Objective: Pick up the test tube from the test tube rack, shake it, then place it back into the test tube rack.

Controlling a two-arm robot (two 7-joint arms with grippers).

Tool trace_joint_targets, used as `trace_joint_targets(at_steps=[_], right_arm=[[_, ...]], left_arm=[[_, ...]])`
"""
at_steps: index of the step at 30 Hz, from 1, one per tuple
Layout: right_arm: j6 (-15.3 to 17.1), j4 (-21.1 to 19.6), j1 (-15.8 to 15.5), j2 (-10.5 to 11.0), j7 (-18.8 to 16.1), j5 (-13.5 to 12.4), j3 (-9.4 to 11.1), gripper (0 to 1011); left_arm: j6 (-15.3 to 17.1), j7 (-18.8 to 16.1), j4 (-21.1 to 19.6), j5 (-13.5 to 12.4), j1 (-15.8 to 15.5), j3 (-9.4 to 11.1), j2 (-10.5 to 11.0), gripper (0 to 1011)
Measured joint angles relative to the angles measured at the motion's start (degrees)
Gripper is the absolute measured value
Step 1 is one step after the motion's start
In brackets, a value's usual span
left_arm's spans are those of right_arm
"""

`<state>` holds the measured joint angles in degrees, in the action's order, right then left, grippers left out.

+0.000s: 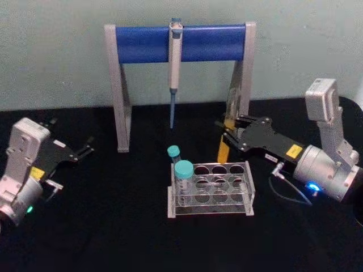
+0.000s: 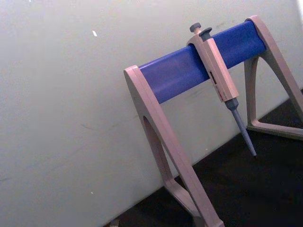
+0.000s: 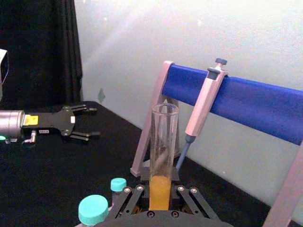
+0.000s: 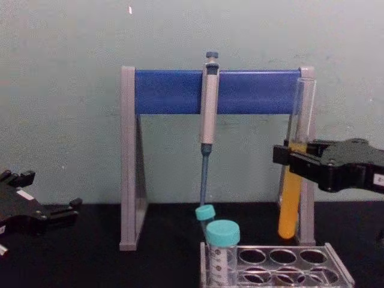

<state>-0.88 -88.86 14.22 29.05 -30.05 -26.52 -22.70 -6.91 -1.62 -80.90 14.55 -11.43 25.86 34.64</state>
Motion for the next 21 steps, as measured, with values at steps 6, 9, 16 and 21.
trace_joint_targets(at_steps=[6, 9, 16, 21], right_arm=[[-0.73, -0.10, -0.50, 0.58, 0.17, 0.21, 0.61, 225], [-1.35, 0.11, -0.81, 0.88, 0.15, 0.45, 0.94, 225], [-3.03, 0.68, -1.45, 1.21, -0.29, 1.00, 1.43, 225], [-4.07, 1.33, -1.89, 1.17, -0.77, 0.99, 1.82, 225]], left_arm=[[0.00, 0.00, 0.00, 0.00, 0.00, 0.00, 0.00, 1002], [0.00, 0.00, 0.00, 0.00, 0.00, 0.00, 0.00, 1001], [0.00, 0.00, 0.00, 0.00, 0.00, 0.00, 0.00, 1002], [0.00, 0.00, 0.00, 0.00, 0.00, 0.00, 0.00, 1002]])
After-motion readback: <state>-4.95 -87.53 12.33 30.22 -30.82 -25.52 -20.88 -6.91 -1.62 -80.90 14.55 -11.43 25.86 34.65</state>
